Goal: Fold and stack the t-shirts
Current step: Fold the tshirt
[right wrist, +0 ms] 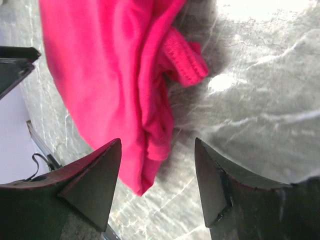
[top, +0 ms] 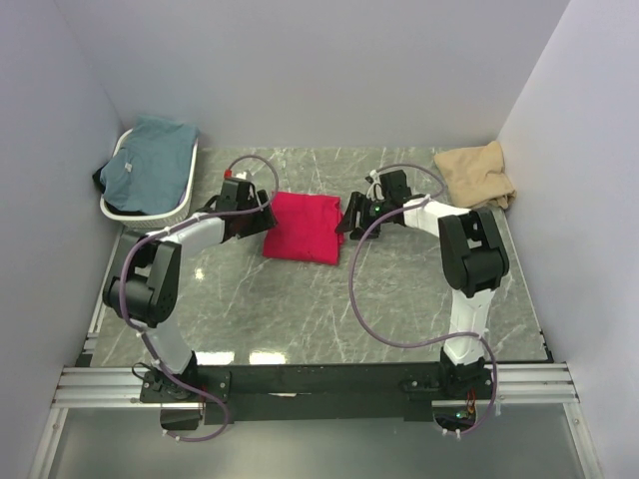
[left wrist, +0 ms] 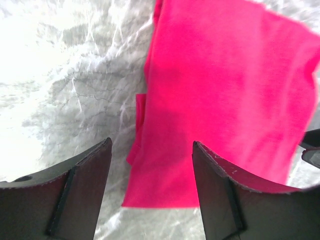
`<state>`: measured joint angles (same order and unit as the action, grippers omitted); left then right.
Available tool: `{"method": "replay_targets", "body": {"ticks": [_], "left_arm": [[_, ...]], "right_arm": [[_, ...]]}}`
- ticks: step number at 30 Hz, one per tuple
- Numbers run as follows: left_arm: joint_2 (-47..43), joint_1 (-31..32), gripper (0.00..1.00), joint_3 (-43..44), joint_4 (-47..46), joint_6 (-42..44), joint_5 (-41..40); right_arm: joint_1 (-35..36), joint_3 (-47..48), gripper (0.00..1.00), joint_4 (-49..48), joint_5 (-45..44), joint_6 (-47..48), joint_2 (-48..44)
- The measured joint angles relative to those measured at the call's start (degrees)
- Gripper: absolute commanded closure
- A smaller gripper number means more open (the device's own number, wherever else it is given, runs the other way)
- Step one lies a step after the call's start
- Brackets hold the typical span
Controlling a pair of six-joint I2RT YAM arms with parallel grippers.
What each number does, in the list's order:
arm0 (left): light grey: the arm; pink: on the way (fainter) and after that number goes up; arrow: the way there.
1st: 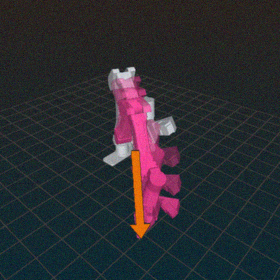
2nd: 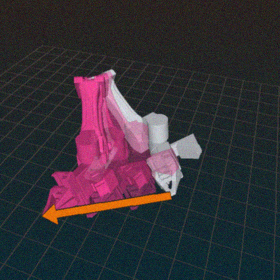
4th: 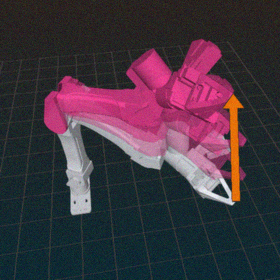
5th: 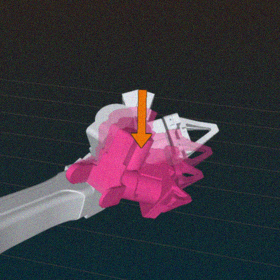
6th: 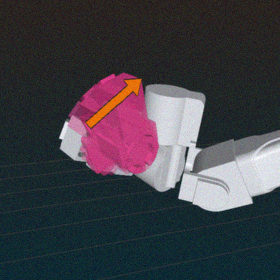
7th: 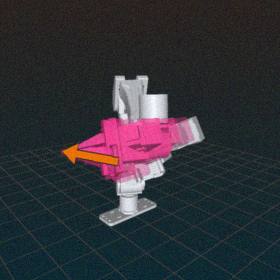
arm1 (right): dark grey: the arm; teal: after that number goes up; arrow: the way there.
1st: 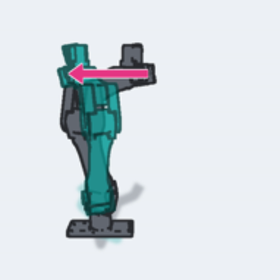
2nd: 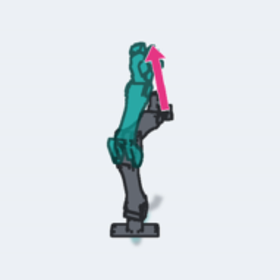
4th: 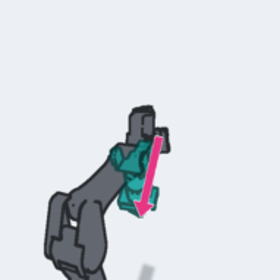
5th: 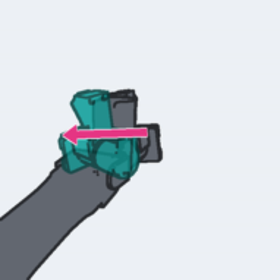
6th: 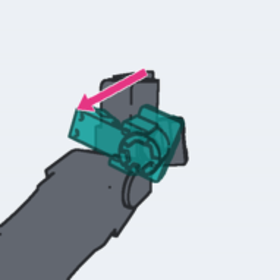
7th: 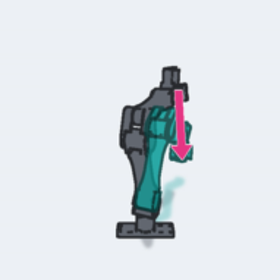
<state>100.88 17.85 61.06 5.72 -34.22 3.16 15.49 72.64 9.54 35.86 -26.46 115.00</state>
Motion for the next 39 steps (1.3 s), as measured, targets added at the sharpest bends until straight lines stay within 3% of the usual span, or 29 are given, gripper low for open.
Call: {"method": "replay_targets", "body": {"ticks": [18, 24, 29, 39], "left_arm": [[-12.2, 0.0, 0.28, 1.1, 6.8, 0.6, -3.5], [-15.4, 0.0, 0.25, 3.9, 9.7, 0.6, -3.0], [-18.0, 0.0, 0.21, 6.3, 11.4, 1.0, -3.1], [-25.0, 0.0, 0.18, 6.4, 12.7, 1.2, -3.7]], "right_arm": [[0.1, -2.3, 0.31, -1.7, -0.5, -2.9, -1.9], [2.2, -0.8, 0.29, 4.8, -8.7, -1.0, -3.8], [4.9, 1.6, 0.29, 9.1, -14.9, 0.4, -10.5], [6.3, 1.7, 0.27, 9.8, -20.0, 0.8, -15.0]]}}
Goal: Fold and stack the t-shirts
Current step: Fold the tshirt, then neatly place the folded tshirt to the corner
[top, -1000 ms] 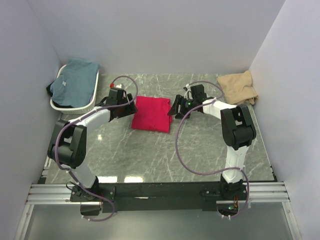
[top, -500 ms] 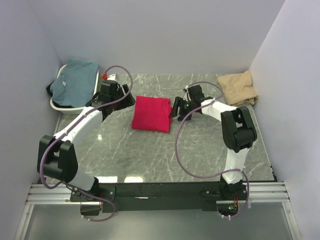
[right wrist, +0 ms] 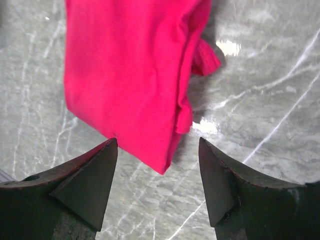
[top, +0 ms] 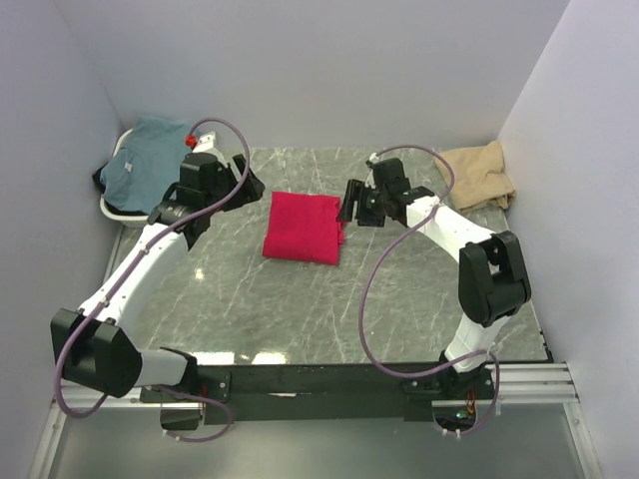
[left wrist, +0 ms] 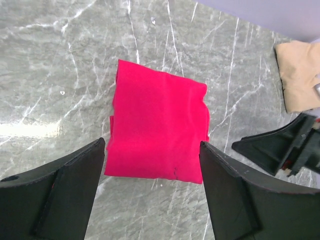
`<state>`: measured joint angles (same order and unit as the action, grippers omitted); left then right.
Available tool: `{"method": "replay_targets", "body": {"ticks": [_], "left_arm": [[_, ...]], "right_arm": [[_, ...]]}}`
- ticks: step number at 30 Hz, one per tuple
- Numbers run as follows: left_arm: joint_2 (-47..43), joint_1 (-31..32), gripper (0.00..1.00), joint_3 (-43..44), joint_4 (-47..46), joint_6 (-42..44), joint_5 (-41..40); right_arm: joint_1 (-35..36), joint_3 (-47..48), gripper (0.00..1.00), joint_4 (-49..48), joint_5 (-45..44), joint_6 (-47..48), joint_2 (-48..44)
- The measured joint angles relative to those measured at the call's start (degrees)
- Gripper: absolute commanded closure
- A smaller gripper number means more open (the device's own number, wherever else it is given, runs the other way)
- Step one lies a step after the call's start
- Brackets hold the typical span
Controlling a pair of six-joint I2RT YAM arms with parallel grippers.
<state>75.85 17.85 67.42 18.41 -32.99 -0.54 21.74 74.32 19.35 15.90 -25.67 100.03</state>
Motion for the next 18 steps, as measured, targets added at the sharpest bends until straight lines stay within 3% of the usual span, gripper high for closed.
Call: {"method": "replay_targets", "body": {"ticks": [18], "left_arm": [[-1.9, 0.0, 0.17, 0.0, 1.1, 0.9, -1.9]], "right_arm": [[-0.2, -3.5, 0.27, -7.5, 6.4, -3.5, 8.9]]}}
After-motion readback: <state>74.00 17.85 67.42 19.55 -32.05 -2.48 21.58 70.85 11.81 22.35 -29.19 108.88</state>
